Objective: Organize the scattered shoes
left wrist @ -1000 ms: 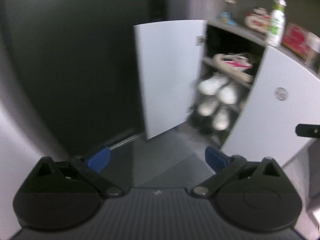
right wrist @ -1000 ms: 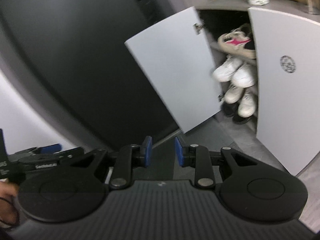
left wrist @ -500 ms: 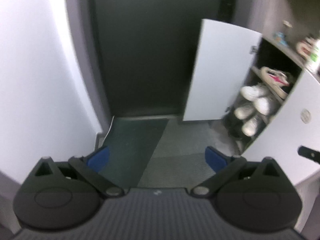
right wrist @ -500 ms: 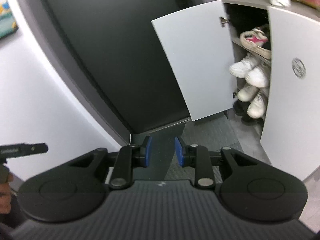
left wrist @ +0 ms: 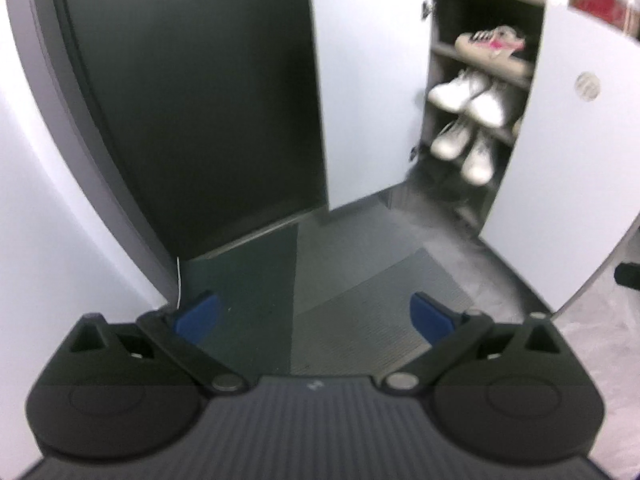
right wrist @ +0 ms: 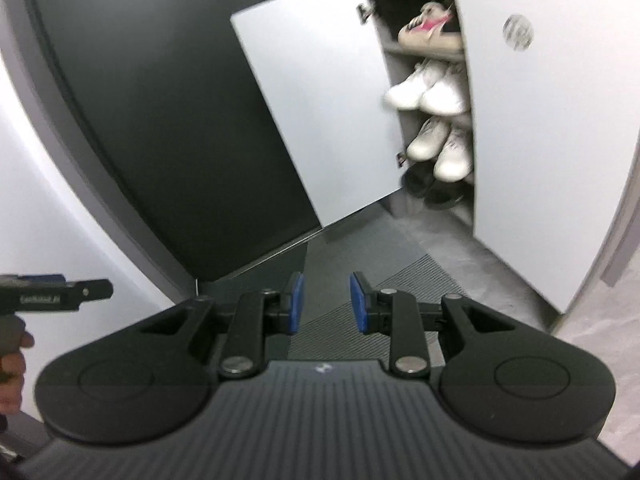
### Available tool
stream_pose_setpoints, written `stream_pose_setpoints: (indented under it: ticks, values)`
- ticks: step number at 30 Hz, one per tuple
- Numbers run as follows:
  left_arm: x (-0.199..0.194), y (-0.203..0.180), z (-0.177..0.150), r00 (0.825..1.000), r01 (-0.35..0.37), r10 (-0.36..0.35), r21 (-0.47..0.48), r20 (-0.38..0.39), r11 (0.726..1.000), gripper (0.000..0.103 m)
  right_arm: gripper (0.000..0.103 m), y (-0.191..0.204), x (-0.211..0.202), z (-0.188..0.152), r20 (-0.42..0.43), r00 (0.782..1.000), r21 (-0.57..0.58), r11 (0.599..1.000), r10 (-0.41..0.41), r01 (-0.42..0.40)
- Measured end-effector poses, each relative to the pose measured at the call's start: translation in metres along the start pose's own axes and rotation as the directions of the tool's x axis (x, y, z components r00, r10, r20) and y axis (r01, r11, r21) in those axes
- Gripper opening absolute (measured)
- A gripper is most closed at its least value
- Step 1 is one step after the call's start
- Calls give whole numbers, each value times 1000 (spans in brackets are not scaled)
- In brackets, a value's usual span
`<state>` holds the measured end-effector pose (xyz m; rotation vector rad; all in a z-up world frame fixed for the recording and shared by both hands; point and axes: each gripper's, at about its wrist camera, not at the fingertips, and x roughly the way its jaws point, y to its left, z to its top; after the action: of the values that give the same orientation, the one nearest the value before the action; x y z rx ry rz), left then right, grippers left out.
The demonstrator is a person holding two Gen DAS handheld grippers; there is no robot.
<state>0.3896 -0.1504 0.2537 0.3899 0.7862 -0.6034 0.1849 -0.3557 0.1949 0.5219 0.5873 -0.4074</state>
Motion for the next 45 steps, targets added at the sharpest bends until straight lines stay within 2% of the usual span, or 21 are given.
stream_pose_setpoints:
  ticks: [4,7,8,10,13,17,19,22,25,28,30,34,37,41,45]
  values:
    - [86,4,-74,999,-34,34,-7,20,999,102,29,-12,99,-76,-3,1000,-61,998,29,-29]
    - [151,7,-116,999,-46,47,-93,16,995,102,29,-26,139,-112,27,997,-105,992,67,-64]
    - [165,9,-123,999,-42,44,-115,17,992,102,29,-32,150,-121,34,997,-126,990,72,-68]
    - [217,8,-143,998,-11,19,-147,52,989,102,29,-55,176,-137,61,995,-148,987,74,-65]
    - [281,-2,-160,995,13,-4,-87,103,996,102,29,-93,221,-166,77,995,-159,986,55,-42]
    - [345,-17,-193,989,19,-16,-21,146,1000,102,29,-128,277,-215,71,997,-166,986,20,-8]
    - [371,-26,-208,990,21,-17,-28,137,999,102,29,-138,296,-231,53,999,-140,990,14,-6]
    - [390,-36,-235,988,39,-31,-54,151,998,102,29,-150,322,-258,29,999,-98,995,33,-30]
    - [385,-39,-261,986,29,-15,-83,164,996,102,29,-147,323,-274,-16,997,-114,990,80,-82]
    - [369,-36,-273,990,20,-6,-99,140,995,102,29,-140,307,-282,-60,990,-114,984,129,-135]
    - [341,-33,-276,990,-6,20,-99,140,995,102,29,-135,293,-280,-76,985,-103,981,157,-165]
    - [288,-32,-271,985,-45,62,-108,161,993,102,29,-121,269,-267,-95,976,-157,965,198,-211]
    - [247,-33,-268,976,-72,103,-167,189,983,102,29,-113,246,-249,-96,967,-166,954,238,-251]
    - [195,-38,-267,978,-120,154,-227,142,967,102,29,-100,212,-225,-95,960,-231,932,265,-280]
    - [138,-52,-275,966,-199,231,-240,115,950,103,30,-93,164,-211,-77,947,-180,930,312,-321]
